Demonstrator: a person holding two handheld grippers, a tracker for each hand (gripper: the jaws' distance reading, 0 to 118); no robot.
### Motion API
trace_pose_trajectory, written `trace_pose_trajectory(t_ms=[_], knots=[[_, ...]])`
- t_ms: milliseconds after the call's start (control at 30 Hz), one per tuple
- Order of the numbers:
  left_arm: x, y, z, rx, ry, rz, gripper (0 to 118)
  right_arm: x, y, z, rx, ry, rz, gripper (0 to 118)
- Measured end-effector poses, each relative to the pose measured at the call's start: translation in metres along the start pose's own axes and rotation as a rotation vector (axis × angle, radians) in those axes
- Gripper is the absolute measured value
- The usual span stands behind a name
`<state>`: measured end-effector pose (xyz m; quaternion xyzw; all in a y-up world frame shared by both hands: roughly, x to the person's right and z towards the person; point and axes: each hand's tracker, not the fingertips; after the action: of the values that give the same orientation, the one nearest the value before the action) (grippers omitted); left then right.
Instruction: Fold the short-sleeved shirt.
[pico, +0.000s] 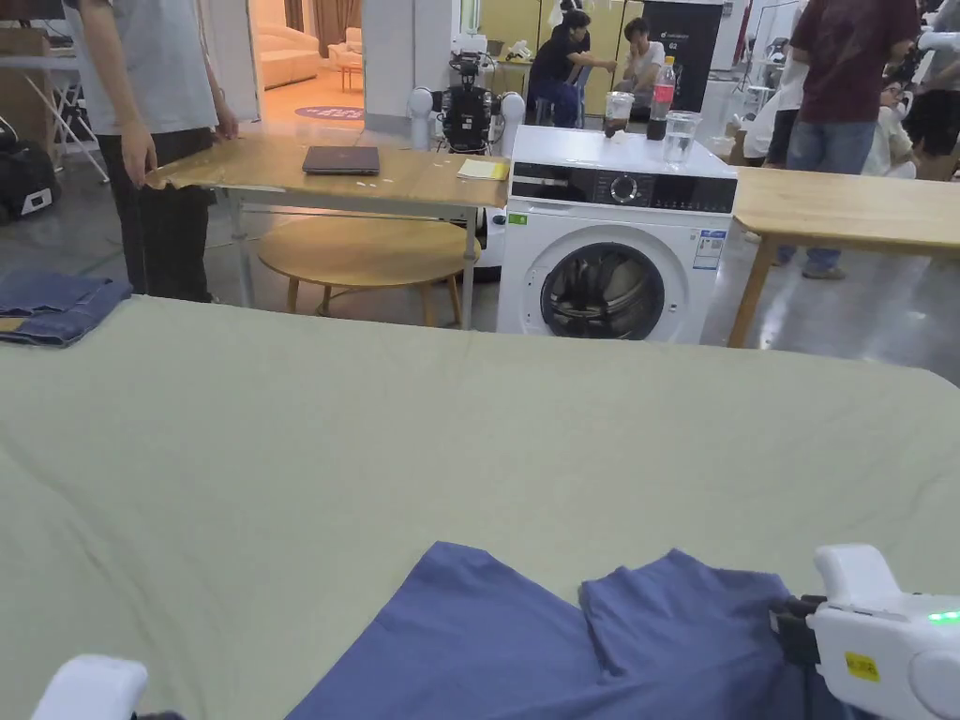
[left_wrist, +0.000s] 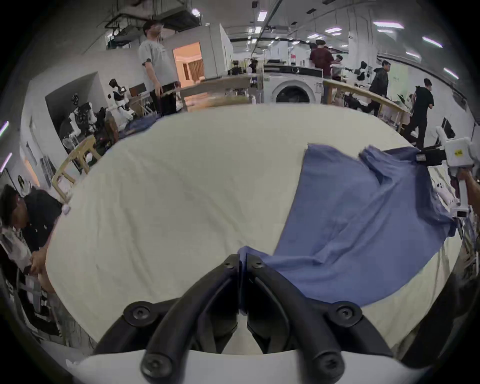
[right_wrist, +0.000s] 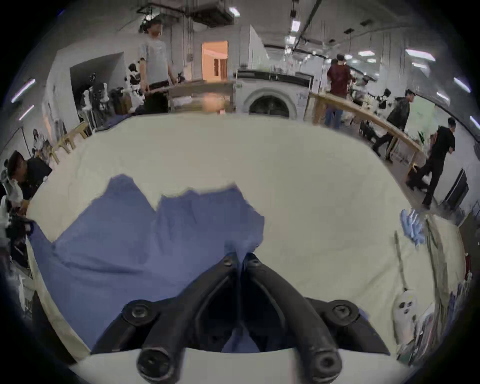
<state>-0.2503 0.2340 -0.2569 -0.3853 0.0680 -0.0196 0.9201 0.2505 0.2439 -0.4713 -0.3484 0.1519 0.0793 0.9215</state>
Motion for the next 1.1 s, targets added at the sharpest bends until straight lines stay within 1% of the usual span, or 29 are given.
trace_pose_trajectory(t_ms=[100, 133, 200, 267, 367, 433, 500, 567, 600, 667, 733, 767, 800, 833, 900, 933, 1000, 1100], knots=[[0.005, 0.041, 0.011, 0.091, -0.009, -0.034, 0, -0.004, 0.031, 0.045, 0.113, 0.005, 0.034, 2], [0.008, 0.057, 0.016, 0.114, 0.004, -0.058, 0, -0.003, 0.043, 0.060, 0.152, -0.011, 0.043, 2], [0.010, 0.087, 0.023, 0.163, 0.033, -0.094, 0, -0.002, 0.067, 0.089, 0.230, -0.031, 0.045, 2], [0.012, 0.119, 0.034, 0.220, 0.045, -0.099, 0, 0.004, 0.094, 0.118, 0.307, -0.046, 0.035, 2], [0.013, 0.172, 0.050, 0.285, 0.047, -0.101, 0, 0.012, 0.142, 0.163, 0.421, -0.090, 0.017, 2], [0.015, 0.208, 0.063, 0.351, 0.066, -0.107, 0, 0.015, 0.173, 0.190, 0.480, -0.120, 0.048, 2], [0.015, 0.240, 0.074, 0.388, 0.081, -0.114, 0, 0.021, 0.202, 0.212, 0.537, -0.175, 0.060, 2], [0.015, 0.271, 0.087, 0.449, 0.114, -0.111, 0, 0.028, 0.228, 0.233, 0.597, -0.195, 0.046, 2], [0.015, 0.288, 0.094, 0.476, 0.131, -0.107, 0, 0.033, 0.241, 0.244, 0.624, -0.196, 0.013, 2], [0.013, 0.316, 0.105, 0.521, 0.170, -0.134, 0, 0.045, 0.262, 0.261, 0.678, -0.159, -0.053, 2], [0.011, 0.341, 0.119, 0.569, 0.191, -0.120, 0, 0.054, 0.280, 0.274, 0.727, -0.166, -0.093, 2], [0.009, 0.350, 0.125, 0.589, 0.193, -0.116, 0, 0.057, 0.286, 0.279, 0.745, -0.171, -0.098, 2], [0.008, 0.361, 0.131, 0.610, 0.203, -0.111, 0, 0.060, 0.291, 0.285, 0.776, -0.146, -0.109, 2], [0.008, 0.368, 0.139, 0.625, 0.221, -0.115, 0, 0.065, 0.293, 0.288, 0.815, -0.100, -0.129, 2], [0.007, 0.378, 0.151, 0.653, 0.227, -0.116, 0, 0.068, 0.297, 0.291, 0.807, -0.112, -0.148, 2], [0.007, 0.379, 0.158, 0.667, 0.224, -0.112, 0, 0.070, 0.295, 0.289, 0.807, -0.099, -0.160, 2], [0.009, 0.374, 0.162, 0.683, 0.212, -0.124, 0, 0.070, 0.285, 0.279, 0.797, -0.102, -0.155, 2], [0.007, 0.360, 0.140, 0.666, 0.200, -0.139, 0, 0.069, 0.261, 0.247, 0.745, -0.130, -0.121, 2]])
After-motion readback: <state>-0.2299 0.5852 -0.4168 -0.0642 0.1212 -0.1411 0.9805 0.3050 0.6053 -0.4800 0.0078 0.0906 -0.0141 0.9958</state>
